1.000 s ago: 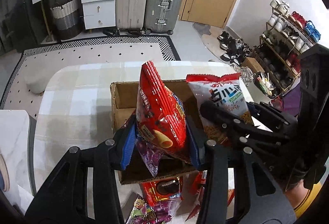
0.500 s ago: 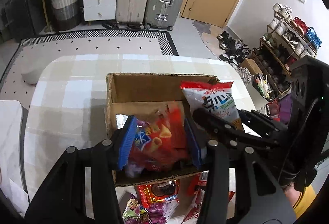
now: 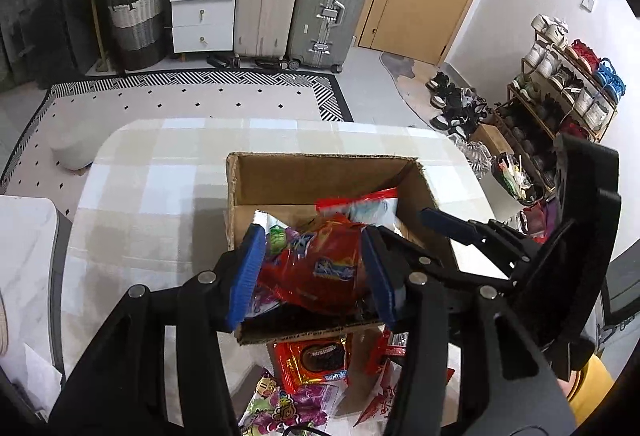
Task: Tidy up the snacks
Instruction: 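Open both tools to drop the bags into the box, then withdraw both open tools from the box toward the remaining snacks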
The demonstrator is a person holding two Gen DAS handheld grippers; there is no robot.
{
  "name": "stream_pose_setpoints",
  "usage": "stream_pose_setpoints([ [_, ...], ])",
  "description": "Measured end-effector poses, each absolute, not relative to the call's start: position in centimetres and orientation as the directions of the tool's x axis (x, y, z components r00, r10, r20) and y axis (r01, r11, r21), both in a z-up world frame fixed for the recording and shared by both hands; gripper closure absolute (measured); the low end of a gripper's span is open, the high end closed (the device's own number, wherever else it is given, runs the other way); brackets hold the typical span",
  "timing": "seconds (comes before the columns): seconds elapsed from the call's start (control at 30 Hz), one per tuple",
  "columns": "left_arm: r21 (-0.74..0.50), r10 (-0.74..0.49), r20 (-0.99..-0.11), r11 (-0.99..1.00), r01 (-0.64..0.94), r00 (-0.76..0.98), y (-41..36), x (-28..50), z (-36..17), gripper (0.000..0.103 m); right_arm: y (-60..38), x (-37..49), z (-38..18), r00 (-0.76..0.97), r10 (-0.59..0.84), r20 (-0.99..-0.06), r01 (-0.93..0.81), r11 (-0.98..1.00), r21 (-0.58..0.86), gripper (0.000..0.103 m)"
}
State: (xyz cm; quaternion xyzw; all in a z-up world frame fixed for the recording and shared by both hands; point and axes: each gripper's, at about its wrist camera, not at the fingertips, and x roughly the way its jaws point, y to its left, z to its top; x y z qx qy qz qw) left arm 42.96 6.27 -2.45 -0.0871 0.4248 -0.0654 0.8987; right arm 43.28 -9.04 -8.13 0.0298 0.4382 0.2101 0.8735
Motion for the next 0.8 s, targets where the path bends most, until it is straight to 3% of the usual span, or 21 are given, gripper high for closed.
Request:
stream_pose_setpoints([
  [0.23,-0.207,-0.180,-0.727,0.978,0.037,0.662,6.7,39.1,0.2,0.047,-10.2,40.7,-4.4,0.594,0.420,-0.686,-0.360,0.901,0.241,0.039],
  [0.4,-0.213,-0.173,-0.696,0.977,0.029,0.697,7.0,34.8,2.5,0.026,-10.9,37.2,-1.3,0.615,0.449,-0.648,-0.388,0.888,0.247,0.039],
  [0.53,-0.225,-0.175,-0.664,0.974,0.029,0.727,7.3,30.5,4.3,0.024,-11.5,33.2,1.1,0.641,0.470,-0.607,-0.413,0.878,0.244,0.038],
  [0.6,-0.225,-0.167,-0.638,0.974,0.025,0.752,7.4,27.8,5.2,0.021,-11.9,30.9,2.4,0.651,0.485,-0.584,-0.425,0.871,0.248,0.031],
  [0.8,-0.155,-0.109,-0.541,0.988,0.028,0.834,6.3,18.8,7.9,0.015,-13.0,23.1,5.7,0.696,0.513,-0.502,-0.468,0.855,0.223,0.024],
])
